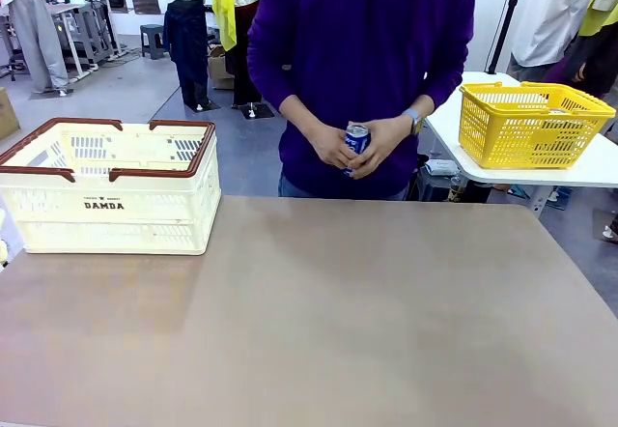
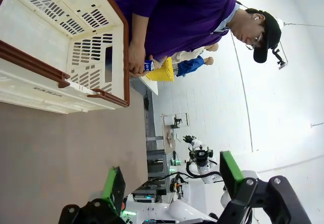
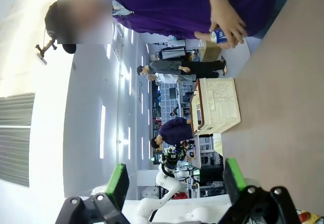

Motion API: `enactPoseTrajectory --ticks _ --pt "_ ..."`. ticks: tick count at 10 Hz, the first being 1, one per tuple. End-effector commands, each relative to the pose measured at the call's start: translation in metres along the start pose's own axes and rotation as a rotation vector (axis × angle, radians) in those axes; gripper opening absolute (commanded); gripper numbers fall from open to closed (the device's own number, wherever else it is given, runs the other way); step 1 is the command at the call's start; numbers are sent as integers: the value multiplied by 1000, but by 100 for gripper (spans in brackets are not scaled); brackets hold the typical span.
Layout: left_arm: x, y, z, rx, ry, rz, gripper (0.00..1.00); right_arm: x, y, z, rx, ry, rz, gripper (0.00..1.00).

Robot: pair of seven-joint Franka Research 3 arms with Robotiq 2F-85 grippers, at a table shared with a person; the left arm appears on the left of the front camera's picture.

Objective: Place the drinks into the Shopping basket.
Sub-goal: Pick up one drink and place it into the Shopping basket.

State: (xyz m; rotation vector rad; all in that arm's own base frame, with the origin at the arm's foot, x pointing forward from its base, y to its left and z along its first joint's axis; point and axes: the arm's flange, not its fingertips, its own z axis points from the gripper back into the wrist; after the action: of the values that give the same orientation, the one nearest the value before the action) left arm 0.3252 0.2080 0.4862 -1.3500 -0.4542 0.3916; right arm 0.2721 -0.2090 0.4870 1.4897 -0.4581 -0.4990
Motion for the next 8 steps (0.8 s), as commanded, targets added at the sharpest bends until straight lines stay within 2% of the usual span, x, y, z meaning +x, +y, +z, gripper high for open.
enactPoseTrajectory --ticks 1,8 --pt "-2 -1 2 3 14 1 100 -1 5 1 1 4 -17 100" --pt "-2 -1 2 3 14 1 100 -1 5 1 1 4 -17 100"
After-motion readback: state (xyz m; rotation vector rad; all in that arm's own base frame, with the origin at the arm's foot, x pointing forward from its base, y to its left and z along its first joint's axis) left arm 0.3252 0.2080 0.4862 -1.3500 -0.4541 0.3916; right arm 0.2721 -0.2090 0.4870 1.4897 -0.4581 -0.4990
